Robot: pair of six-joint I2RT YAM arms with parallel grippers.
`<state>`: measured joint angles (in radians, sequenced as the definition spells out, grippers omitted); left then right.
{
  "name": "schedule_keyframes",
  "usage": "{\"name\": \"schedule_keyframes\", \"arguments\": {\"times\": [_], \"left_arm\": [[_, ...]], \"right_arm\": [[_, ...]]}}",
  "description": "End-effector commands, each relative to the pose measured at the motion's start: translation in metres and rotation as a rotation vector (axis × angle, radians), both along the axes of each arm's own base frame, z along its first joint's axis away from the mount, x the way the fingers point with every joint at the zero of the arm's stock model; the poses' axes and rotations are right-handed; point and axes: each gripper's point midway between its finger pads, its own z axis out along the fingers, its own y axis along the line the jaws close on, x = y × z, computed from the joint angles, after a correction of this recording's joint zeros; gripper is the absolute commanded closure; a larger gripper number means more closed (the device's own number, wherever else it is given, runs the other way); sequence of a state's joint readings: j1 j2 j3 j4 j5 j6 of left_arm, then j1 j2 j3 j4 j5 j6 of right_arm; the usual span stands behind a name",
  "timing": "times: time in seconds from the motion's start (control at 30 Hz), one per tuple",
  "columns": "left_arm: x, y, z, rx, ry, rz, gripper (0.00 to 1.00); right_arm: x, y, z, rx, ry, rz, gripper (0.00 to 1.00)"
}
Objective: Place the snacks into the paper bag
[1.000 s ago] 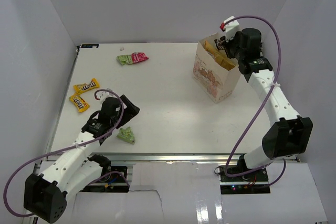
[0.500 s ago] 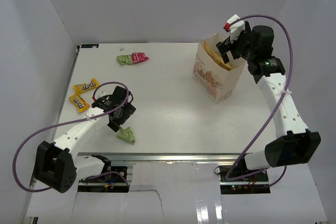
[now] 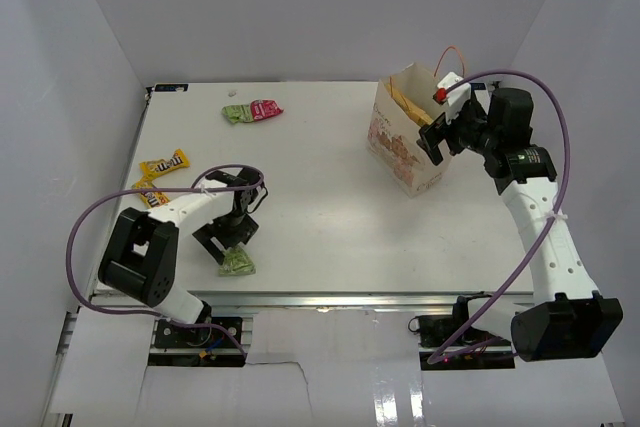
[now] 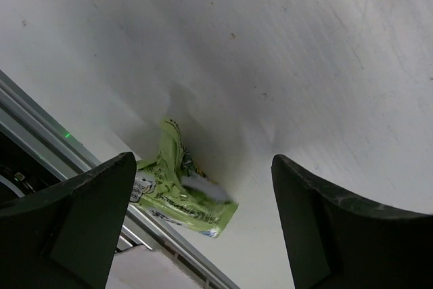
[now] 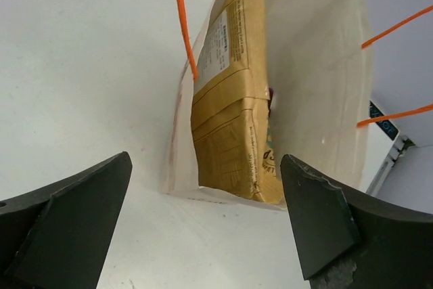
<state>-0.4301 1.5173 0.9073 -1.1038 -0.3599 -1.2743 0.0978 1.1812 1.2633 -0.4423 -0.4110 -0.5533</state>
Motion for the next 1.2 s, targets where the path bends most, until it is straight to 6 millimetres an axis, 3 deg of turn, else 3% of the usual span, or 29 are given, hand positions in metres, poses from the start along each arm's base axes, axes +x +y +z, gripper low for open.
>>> {"name": "schedule_keyframes", "arguments": {"times": [0.0,0.1,0.23,0.27,0.37,0.4,0.47,0.57,0.67,0.7,0.8,0.83,0.93,0.97,1.03,1.17], "left_arm": [[-0.002,0.001,-0.005,0.012,0.030,-0.022,0.09],[-0.012,-0.003,-0.022,-0.024,0.068,-0.029,0.11],[-0.021,-0.005,-0.035,-0.049,0.090,-0.029,0.22],[-0.019,-0.007,-0.036,-0.056,0.080,-0.030,0.32],[-0.013,-0.009,-0.032,-0.071,0.049,-0.043,0.50],[-0.007,-0.012,-0.027,-0.085,0.019,-0.052,0.62],[0.004,-0.017,-0.019,-0.112,-0.031,-0.081,0.72],[0.031,-0.043,0.000,-0.239,-0.159,-0.189,0.83],[0.058,-0.086,0.028,-0.450,-0.314,-0.325,0.94],[0.059,-0.107,0.040,-0.563,-0.339,-0.376,0.98],[0.080,-0.136,0.060,-0.696,-0.434,-0.409,1.00],[0.088,-0.149,0.065,-0.756,-0.452,-0.418,1.00],[0.105,-0.174,0.078,-0.882,-0.499,-0.384,1.00],[0.106,-0.184,0.075,-0.914,-0.477,-0.380,1.00],[0.118,-0.202,0.088,-0.959,-0.502,-0.371,1.00],[0.133,-0.227,0.088,-0.997,-0.474,-0.363,1.00]], "right_arm": [[-0.011,0.005,0.010,0.038,-0.015,0.027,0.04],[-0.013,0.005,0.015,0.049,-0.020,0.030,0.04],[-0.018,0.008,0.030,0.064,-0.047,0.050,0.04],[-0.020,0.010,0.039,0.069,-0.064,0.062,0.04],[-0.035,0.022,0.059,0.092,-0.103,0.151,0.05],[-0.046,0.032,0.064,0.112,-0.108,0.222,0.07],[-0.064,0.043,0.074,0.119,-0.142,0.320,0.09],[-0.107,0.071,0.078,0.191,-0.132,0.574,0.13],[-0.125,0.095,0.047,0.207,0.009,0.648,0.17],[-0.137,0.115,0.024,0.195,0.087,0.696,0.19],[-0.131,0.135,-0.024,0.178,0.231,0.565,0.20],[-0.132,0.139,-0.052,0.168,0.299,0.528,0.20],[-0.124,0.154,-0.086,0.168,0.377,0.416,0.20],[-0.110,0.157,-0.086,0.167,0.337,0.351,0.19],[-0.111,0.173,-0.095,0.192,0.382,0.310,0.10],[-0.104,0.196,-0.103,0.227,0.458,0.253,0.05]]}}
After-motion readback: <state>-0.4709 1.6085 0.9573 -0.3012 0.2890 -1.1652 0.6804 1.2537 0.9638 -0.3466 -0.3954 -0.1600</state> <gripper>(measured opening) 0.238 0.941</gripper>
